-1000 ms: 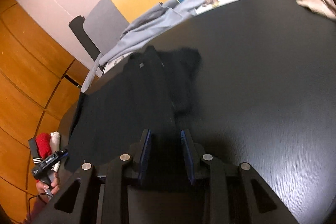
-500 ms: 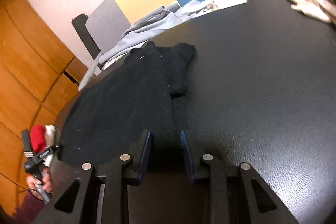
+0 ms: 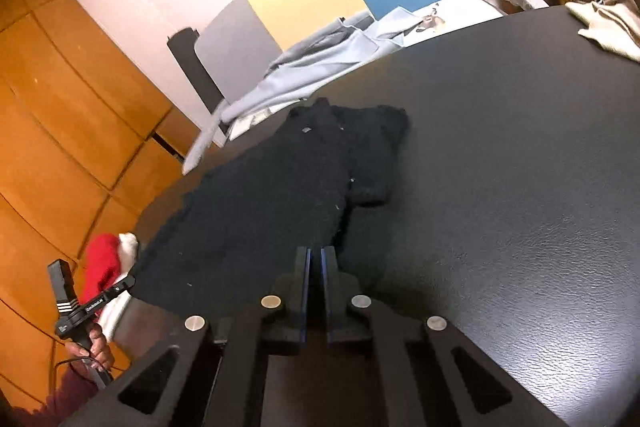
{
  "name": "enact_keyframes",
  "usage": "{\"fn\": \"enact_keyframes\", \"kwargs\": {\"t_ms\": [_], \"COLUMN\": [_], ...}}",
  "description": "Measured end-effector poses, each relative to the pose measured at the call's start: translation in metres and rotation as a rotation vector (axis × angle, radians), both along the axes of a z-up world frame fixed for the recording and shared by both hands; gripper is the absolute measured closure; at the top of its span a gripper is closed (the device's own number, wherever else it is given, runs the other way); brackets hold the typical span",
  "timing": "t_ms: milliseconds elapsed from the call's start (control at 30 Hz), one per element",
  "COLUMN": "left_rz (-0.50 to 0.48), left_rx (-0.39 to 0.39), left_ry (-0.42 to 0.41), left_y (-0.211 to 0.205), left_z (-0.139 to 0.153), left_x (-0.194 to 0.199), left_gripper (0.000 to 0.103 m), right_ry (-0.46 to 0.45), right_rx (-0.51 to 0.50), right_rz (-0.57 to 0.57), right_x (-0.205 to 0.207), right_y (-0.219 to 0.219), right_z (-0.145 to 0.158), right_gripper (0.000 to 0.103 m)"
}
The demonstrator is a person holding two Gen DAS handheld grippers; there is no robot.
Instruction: Fold clothes
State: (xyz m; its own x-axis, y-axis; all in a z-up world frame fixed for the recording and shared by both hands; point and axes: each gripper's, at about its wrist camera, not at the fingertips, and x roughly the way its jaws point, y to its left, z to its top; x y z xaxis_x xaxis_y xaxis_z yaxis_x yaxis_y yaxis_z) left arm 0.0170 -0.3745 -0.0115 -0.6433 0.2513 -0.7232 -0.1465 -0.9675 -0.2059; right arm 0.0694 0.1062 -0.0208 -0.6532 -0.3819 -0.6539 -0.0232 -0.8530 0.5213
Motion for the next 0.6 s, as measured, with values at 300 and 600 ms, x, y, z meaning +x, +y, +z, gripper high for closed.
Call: {"fn": "enact_keyframes", "kwargs": {"t_ms": [300, 600], "left_rz": [0.127, 0.223], "left_rx": [-0.014, -0.161], "left_ry": [-0.127, 0.072], "left_y": [-0.006, 0.041], "left_z": [-0.038, 0.0], "left_x": [-0.02, -0.022], "left_gripper": [0.076, 0.056], "right_ry": [-0.064, 0.137], "right_rx": [0.035, 0.389], "right_rz": [-0.097, 0.125], "right_x": [0.003, -0.019], "right_y": [0.013, -0.086], "right_z": [-0.023, 0.023], "right_gripper": [0.083, 0.081]}}
